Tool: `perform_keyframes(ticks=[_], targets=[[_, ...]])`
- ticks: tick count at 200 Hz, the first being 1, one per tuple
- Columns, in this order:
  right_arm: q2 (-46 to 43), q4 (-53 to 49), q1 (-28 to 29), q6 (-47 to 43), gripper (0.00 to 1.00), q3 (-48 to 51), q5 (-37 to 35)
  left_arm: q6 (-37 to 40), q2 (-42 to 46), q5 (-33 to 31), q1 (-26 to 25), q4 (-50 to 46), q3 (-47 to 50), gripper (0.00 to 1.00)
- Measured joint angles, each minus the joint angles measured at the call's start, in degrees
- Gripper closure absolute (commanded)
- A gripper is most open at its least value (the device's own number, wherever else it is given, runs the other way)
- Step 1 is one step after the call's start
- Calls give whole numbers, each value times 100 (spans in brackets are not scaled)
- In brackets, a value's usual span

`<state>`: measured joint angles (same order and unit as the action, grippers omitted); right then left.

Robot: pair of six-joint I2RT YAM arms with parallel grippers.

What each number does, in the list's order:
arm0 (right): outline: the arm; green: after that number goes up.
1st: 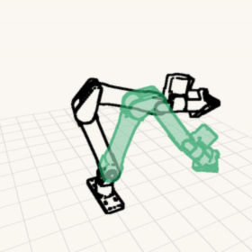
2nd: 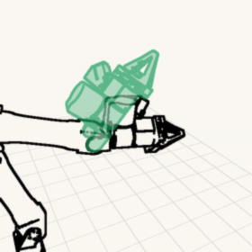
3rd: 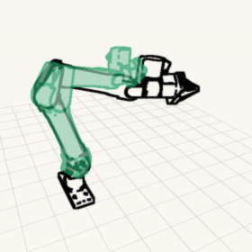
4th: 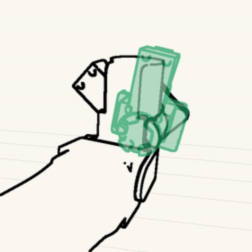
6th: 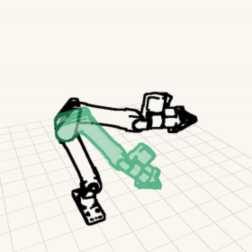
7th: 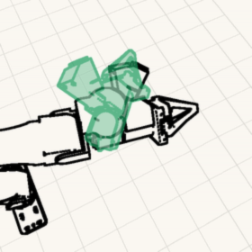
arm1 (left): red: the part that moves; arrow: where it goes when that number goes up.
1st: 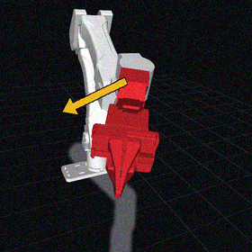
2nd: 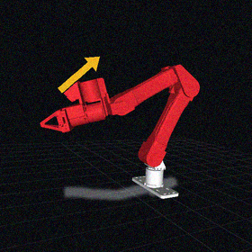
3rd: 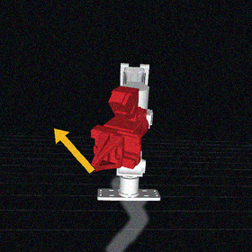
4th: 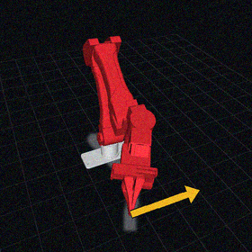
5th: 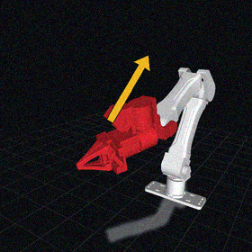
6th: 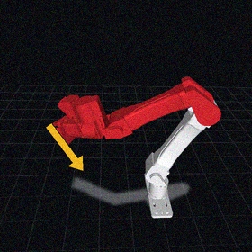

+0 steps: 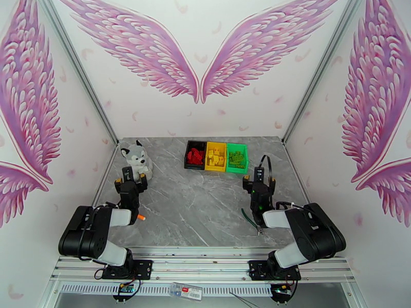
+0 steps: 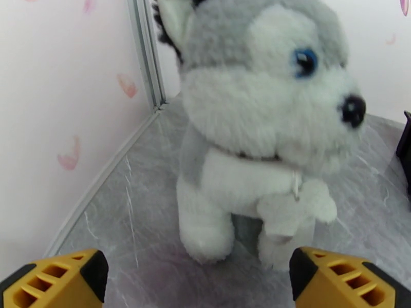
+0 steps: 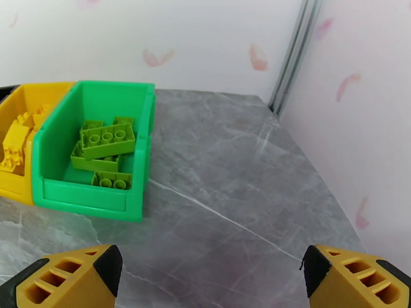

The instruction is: Sort the legos into containers by color

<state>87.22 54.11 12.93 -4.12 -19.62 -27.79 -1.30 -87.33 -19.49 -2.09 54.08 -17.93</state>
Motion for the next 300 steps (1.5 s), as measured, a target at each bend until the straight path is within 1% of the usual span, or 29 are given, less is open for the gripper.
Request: perform_keyframes(ticks=[13, 28, 43, 64, 88, 142, 300], targets=[[20, 249, -107, 20, 0, 138, 343, 4, -31, 173, 22, 35, 2, 1], [258, 743, -199, 26, 1, 278, 540, -2, -31, 256, 33, 92, -4, 1], [284, 511, -247, 70, 0, 262, 706, -4, -33, 254, 33, 55, -46, 1], [280, 205, -387, 199, 1, -7, 977, -17, -31, 249, 33, -22, -166, 1], [267, 92, -544, 304, 1, -142, 1134, -20, -33, 251, 33, -59, -205, 1], [267, -79, -553, 328, 1, -142, 1241, -24, -31, 251, 33, -136, -210, 1], [267, -83, -553, 328, 1, -142, 1244, -22, -31, 232, 31, -144, -214, 1]])
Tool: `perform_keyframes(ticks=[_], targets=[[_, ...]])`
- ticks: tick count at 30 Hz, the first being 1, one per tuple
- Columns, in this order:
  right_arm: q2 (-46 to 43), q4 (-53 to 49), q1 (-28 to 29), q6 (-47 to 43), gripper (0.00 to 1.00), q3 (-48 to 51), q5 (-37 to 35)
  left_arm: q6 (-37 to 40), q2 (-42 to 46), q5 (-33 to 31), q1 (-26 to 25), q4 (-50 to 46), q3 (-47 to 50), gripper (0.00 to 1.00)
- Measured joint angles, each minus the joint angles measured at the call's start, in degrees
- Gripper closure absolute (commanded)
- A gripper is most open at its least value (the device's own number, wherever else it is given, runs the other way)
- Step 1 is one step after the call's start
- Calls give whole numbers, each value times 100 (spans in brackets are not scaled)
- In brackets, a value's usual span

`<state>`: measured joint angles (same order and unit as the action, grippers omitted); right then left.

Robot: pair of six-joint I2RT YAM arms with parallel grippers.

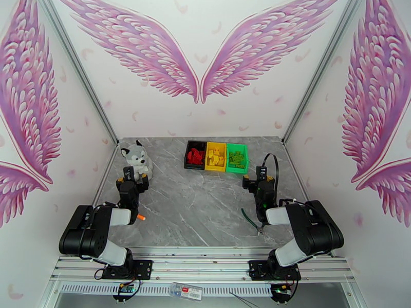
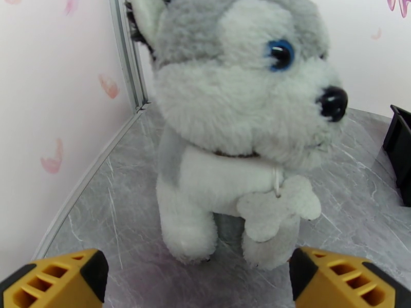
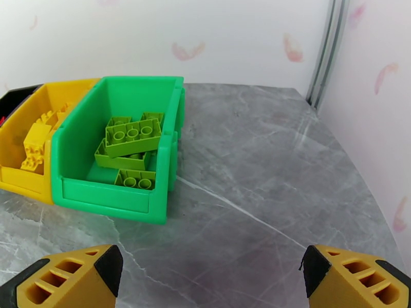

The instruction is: Sort the legos into containers by color

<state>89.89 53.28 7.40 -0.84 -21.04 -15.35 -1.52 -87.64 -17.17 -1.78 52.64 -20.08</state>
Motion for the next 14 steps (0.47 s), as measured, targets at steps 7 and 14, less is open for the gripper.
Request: perform_keyframes(ticks=[7, 14], targets=[[0, -22, 0, 2, 1, 0, 20, 0, 0, 0, 0, -2, 0, 1], [0, -70, 0, 15, 1, 0, 44, 2, 0, 0, 2, -2, 0, 1]])
